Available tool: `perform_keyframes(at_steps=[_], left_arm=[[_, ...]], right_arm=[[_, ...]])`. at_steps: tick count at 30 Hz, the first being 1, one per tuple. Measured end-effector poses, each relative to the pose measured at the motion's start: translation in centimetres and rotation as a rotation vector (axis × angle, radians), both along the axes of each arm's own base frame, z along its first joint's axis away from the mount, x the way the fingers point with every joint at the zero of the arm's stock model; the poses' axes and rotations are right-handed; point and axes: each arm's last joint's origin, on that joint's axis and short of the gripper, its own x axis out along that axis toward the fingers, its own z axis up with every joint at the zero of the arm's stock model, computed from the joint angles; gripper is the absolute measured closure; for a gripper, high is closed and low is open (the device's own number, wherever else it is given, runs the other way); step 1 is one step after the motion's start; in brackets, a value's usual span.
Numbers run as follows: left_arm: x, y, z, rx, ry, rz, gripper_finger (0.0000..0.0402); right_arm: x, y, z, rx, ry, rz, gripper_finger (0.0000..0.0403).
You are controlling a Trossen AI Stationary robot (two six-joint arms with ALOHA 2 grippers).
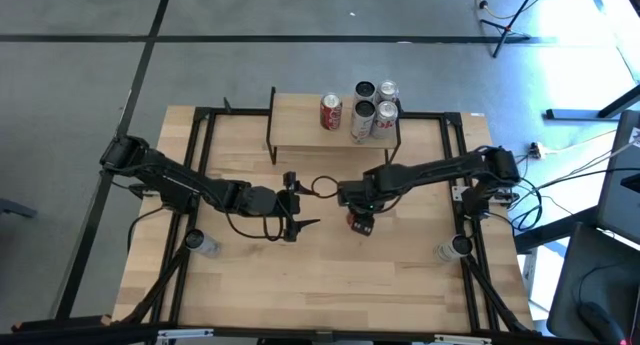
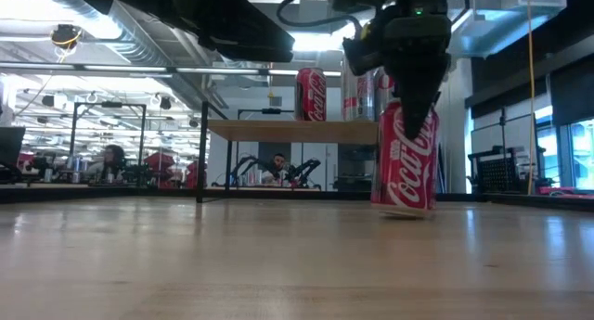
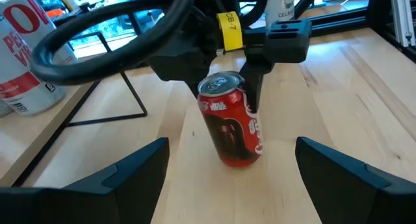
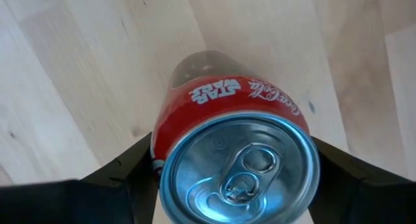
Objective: Place canned beverage on shelf
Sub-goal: Put the black-red soda can on the shelf aligned with the other black-red soda can
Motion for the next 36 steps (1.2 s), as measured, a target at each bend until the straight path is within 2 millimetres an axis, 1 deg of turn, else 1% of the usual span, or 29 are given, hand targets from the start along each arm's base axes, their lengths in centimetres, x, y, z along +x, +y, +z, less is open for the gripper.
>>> perform_keyframes(at_steps=[3, 8, 12, 15, 17, 21, 28, 32, 34, 36], left_arm=[[0.0, 0.0, 0.0, -0.002, 0.000, 0.001, 0.0083], [0.0, 0.0, 0.0, -0.002, 0.000, 0.001, 0.0083], [0.0, 0.0, 0.0, -0.003, 0.000, 0.001, 0.0083], [0.0, 0.0, 0.0, -0.003, 0.000, 0.001, 0.0083], [0.0, 0.0, 0.0, -0.006, -0.001, 0.002, 0.0083], [0.0, 0.0, -0.1, -0.027, 0.000, 0.010, 0.0083], [0.0, 0.0, 0.1, -0.046, -0.023, 0.021, 0.0083], [0.3, -0.2, 0.0, -0.094, -0.047, 0.030, 0.0083], [0.6, -0.3, -0.5, -0.115, -0.051, 0.037, 0.0083], [1.4, -0.5, -1.2, -0.144, -0.086, 0.043, 0.0083]], right_arm=[[0.1, 0.0, -0.2, -0.004, 0.007, 0.004, 0.0126], [0.5, 0.0, -0.2, -0.025, -0.039, 0.019, 0.0068], [0.4, 0.0, 0.1, -0.028, -0.026, 0.039, 0.0028], [0.3, 0.0, 0.6, -0.031, -0.005, 0.043, 0.0011], [0.0, -0.1, 1.0, -0.037, 0.002, 0.043, 0.0007], [-1.0, -0.2, 2.6, -0.056, -0.018, 0.040, 0.0010], [-3.3, -0.5, 6.2, -0.098, -0.125, 0.030, 0.0013], [-5.4, 0.6, 8.0, -0.181, -0.196, 0.058, 0.0013], [-6.8, 1.4, 8.2, -0.223, -0.242, 0.063, 0.0013], [-8.2, 2.0, 8.1, -0.261, -0.296, 0.058, 0.0013]])
